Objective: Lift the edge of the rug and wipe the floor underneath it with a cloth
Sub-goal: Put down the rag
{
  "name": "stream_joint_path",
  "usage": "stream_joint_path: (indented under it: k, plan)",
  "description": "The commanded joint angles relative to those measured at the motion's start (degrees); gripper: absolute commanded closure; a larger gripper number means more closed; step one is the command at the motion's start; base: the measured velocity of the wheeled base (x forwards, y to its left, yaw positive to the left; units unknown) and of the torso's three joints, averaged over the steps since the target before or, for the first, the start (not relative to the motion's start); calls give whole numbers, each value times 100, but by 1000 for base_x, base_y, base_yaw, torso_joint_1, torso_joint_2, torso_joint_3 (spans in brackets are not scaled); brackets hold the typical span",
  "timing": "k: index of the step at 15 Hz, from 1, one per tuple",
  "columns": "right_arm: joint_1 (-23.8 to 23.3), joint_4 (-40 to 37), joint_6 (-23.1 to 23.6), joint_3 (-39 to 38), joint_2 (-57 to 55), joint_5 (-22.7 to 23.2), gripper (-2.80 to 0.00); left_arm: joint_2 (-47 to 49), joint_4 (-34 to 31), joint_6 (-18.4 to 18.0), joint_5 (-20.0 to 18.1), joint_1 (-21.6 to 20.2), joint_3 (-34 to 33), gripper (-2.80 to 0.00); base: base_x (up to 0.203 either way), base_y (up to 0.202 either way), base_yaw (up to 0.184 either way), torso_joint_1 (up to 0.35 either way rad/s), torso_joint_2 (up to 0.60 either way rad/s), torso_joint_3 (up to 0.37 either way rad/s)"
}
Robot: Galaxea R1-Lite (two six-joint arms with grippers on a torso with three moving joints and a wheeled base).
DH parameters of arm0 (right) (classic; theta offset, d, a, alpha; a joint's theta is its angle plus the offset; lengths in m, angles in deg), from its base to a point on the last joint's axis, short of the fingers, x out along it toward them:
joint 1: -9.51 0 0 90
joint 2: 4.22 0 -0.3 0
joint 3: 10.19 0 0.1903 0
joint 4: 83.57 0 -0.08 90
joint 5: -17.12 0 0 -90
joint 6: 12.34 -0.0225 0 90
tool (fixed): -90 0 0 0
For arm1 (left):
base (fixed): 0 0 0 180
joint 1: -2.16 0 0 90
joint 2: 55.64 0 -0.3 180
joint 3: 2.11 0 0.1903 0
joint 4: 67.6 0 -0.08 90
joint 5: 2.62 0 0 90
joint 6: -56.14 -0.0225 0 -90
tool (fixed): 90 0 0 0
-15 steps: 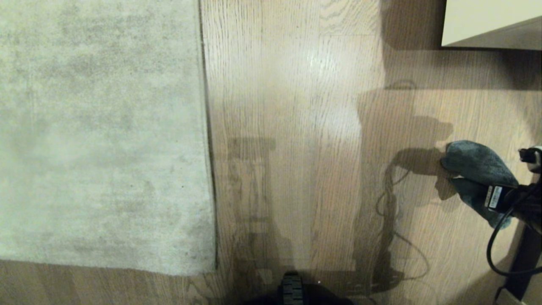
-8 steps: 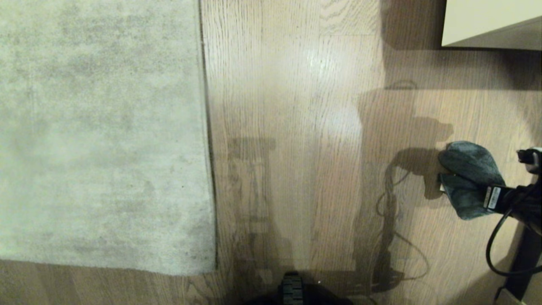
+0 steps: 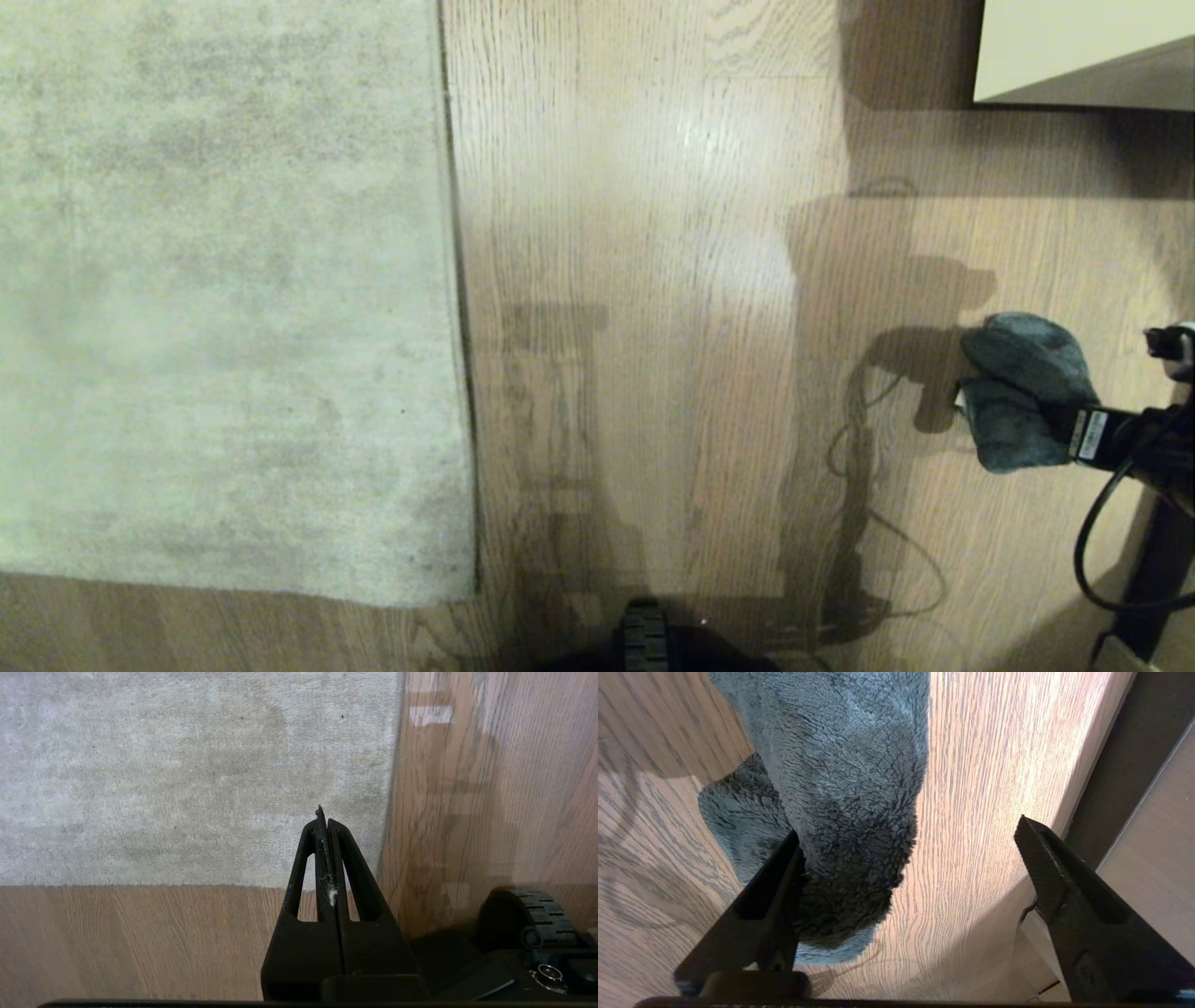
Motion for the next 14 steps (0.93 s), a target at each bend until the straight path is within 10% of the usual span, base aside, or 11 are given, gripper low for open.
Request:
stream_joint_path:
  k: [1,14]
  plan:
    - [0,29,-1,-25,120,-7,-280,-2,2,2,-2,4,0,0,0,0,0,0,0,0]
    - [53,908,245,-51,896,36,-280,-2,1,-4,-2,-3,0,0,0,0,0,0,0,0]
